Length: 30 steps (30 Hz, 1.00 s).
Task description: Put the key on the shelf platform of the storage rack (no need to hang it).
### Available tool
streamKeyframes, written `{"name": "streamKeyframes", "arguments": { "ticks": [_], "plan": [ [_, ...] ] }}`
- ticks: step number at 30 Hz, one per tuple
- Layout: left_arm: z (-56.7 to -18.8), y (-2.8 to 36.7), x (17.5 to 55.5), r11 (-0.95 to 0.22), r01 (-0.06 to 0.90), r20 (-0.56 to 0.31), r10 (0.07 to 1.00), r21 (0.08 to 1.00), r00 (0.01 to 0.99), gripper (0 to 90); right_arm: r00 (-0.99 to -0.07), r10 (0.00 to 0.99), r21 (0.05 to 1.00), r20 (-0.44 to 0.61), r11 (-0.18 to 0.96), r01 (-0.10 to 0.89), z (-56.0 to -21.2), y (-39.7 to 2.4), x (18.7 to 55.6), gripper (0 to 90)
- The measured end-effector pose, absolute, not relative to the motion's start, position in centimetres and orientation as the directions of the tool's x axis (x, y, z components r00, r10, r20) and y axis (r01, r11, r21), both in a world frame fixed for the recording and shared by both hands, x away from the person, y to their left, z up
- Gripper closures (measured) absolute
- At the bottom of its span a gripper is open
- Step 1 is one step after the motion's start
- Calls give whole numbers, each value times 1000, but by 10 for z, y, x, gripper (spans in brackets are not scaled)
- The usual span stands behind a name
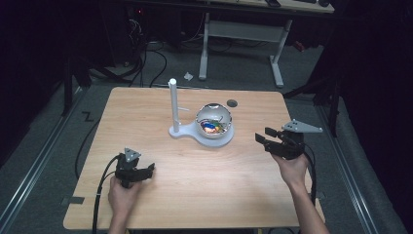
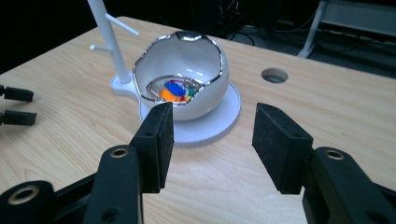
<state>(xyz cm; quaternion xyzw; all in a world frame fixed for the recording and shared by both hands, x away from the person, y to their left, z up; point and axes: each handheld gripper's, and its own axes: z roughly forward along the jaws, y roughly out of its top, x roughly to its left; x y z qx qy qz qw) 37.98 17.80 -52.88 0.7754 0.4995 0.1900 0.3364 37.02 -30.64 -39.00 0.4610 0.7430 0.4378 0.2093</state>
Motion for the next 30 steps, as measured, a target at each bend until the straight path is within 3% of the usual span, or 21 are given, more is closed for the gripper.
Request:
{"name": "streamKeyframes", "arguments": {
  "ticks": [30],
  "plan": [
    [-529,178,380,-275,647,-40,902,711,429,219,-445,883,830,147,134,541,-442,-313,346,462]
  ]
}}
